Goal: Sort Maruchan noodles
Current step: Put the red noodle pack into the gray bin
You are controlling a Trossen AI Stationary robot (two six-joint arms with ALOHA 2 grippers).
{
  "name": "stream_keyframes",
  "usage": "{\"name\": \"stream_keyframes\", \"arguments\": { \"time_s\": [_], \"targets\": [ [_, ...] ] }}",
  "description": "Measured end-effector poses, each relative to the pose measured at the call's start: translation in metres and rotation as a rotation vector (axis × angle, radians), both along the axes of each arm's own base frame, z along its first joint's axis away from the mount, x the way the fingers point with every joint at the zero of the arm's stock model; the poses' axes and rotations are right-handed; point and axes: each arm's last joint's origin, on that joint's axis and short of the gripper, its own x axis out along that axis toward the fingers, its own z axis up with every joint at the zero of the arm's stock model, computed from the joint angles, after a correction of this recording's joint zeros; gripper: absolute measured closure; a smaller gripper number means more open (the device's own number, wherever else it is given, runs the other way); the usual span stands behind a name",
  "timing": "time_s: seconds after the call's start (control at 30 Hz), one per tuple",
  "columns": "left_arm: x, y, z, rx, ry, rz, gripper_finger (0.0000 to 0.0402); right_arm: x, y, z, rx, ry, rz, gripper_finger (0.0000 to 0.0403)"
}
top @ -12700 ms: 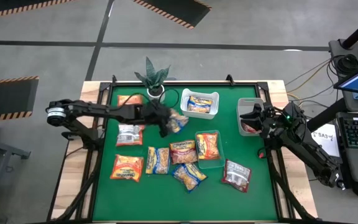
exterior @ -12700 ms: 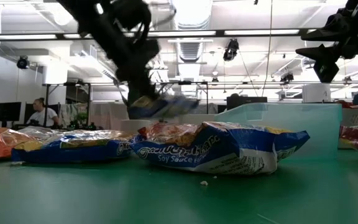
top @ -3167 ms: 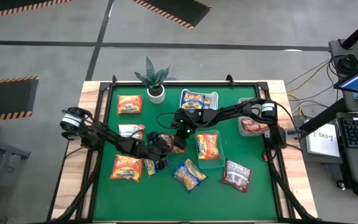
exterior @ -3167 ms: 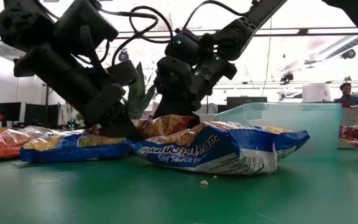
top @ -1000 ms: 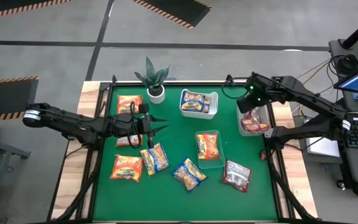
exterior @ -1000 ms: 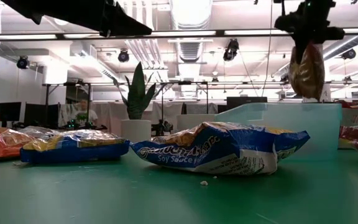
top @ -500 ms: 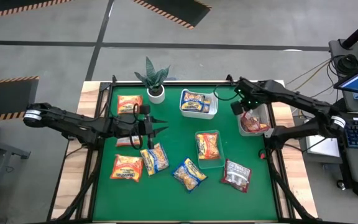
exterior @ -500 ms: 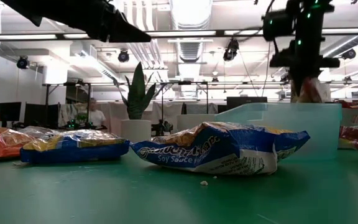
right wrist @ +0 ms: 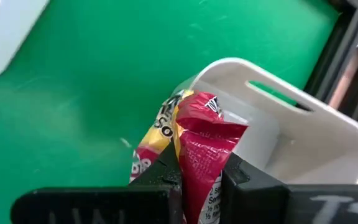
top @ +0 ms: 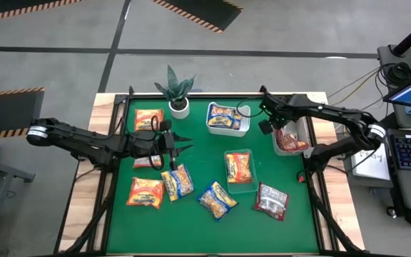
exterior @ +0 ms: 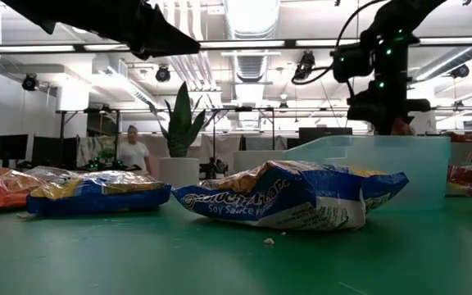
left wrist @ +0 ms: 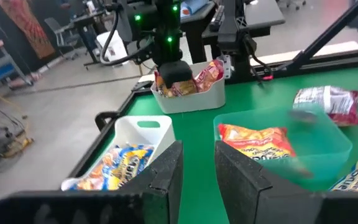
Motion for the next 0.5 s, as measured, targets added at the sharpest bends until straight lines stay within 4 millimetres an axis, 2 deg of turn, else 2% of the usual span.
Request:
{"name": "stream_keyframes", "arguments": {
  "time_s": [0.2,0.5],
  "targets": [
    [-0.0003,-0.0031,-0.0012,-0.079,-0.008,-0.002,0.0326,0.0056,-0.0056,-0.0076,-0.013,0.064,0.016,0.0372],
    [-0.0007,-0.0099,-0.0010,-0.119,-0.018,-0.023,0.0326,0.0102,-0.0088,-0.0064,-0.015,0.068,0.043,0.0327]
  ]
}}
